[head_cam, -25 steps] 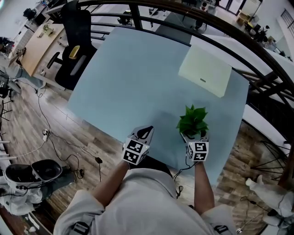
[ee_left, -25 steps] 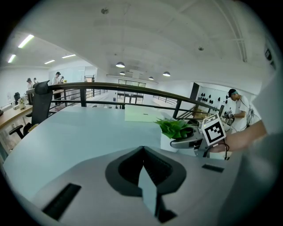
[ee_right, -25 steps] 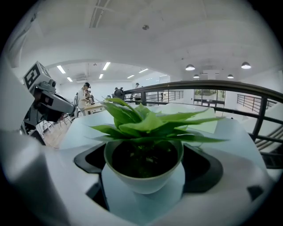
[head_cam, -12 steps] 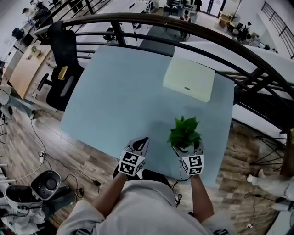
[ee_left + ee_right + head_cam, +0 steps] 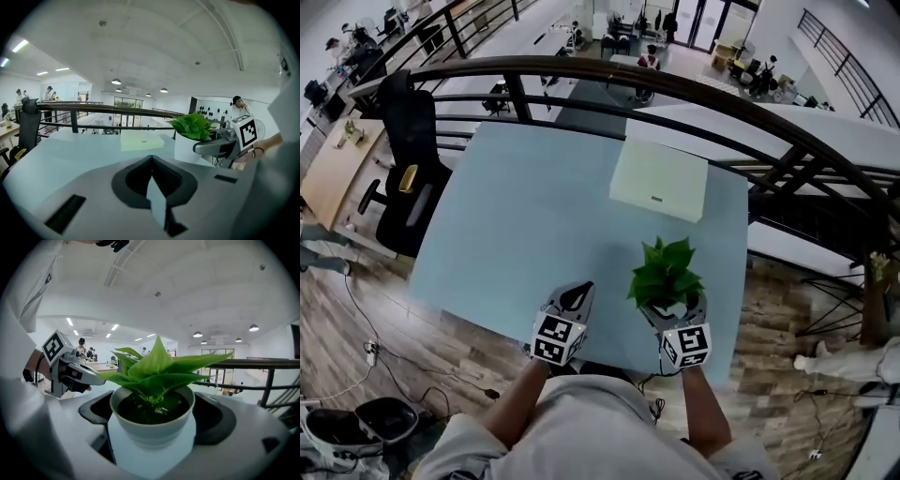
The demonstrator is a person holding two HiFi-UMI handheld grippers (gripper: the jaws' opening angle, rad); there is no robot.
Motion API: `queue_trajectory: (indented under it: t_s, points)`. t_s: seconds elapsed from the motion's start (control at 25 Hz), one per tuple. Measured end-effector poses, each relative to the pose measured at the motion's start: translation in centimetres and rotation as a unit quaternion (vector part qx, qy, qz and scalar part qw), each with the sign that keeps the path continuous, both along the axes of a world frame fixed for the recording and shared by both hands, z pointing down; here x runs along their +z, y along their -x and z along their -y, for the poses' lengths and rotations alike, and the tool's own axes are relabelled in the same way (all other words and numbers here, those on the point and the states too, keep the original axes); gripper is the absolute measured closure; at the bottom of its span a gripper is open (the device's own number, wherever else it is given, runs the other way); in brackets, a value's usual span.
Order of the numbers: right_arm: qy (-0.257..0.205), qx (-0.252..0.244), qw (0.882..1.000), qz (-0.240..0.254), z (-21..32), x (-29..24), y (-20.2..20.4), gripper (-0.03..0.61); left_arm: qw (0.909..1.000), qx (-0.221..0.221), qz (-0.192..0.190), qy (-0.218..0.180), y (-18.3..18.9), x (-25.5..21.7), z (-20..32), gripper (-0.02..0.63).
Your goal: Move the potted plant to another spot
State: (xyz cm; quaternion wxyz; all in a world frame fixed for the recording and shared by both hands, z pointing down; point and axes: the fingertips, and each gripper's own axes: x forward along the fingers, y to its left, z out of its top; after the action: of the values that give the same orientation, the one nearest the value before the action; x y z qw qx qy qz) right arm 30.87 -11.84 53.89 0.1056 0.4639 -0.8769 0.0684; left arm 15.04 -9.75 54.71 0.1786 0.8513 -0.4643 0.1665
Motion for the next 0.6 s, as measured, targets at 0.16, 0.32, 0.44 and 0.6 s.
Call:
queue_trajectory:
  t_s: [0.16, 0.32, 0.44, 0.6]
  points:
    - [-0.041, 0.005, 0.999, 0.003, 0.6, -4.0, -0.7, 0.054, 0.9995, 0.01, -0.008, -0.03, -1.1, -2.4, 1.1, 0.601]
    - [-0.065, 0.01, 0.998, 0.004, 0.4, -6.7, -1.6, 0.054, 0.9983, 0.021, -0.016, -0.052, -2.4, -4.4, 1.6, 0.601]
    - [-0.073, 0.011, 0.997, 0.0, 0.0, -7.3, -2.5, 0.054, 0.9976, 0.023, -0.022, -0.061, -3.5, -5.0, 1.7, 0.601]
    - [-0.081, 0.008, 0.997, -0.008, -0.3, -7.5, -2.5, 0.054, 0.997, 0.031, -0.026, -0.066, -4.1, -5.1, 1.7, 0.601]
